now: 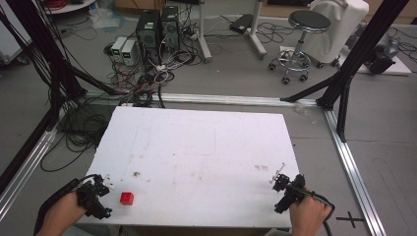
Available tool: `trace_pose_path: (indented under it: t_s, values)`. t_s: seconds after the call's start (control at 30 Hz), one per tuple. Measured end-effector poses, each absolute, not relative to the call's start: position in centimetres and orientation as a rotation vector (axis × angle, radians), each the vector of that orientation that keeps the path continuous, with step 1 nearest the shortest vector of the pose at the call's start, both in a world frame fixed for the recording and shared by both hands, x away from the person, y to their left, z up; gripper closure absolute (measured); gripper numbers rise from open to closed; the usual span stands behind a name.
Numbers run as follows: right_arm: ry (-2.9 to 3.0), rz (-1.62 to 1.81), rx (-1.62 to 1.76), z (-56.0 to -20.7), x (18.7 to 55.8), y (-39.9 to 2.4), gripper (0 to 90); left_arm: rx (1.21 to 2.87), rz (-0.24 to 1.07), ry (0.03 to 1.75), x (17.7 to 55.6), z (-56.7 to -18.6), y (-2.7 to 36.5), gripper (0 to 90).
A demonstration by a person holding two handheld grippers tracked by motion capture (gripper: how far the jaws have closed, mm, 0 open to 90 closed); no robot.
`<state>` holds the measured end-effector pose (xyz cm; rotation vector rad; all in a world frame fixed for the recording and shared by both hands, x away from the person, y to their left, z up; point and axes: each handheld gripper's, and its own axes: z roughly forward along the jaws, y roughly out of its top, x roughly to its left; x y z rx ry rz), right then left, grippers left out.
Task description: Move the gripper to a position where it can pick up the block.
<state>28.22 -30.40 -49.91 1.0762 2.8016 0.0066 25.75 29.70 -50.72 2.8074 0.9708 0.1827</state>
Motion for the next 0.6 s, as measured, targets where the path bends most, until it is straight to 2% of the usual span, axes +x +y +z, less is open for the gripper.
trace_pose_path:
  t_s: [0.6]
  values:
    - [2.800,0.010,1.081,-49.89,28.07,-30.41,5.2,2.793,0.181,0.962,25.74,-50.50,29.68,20.8]
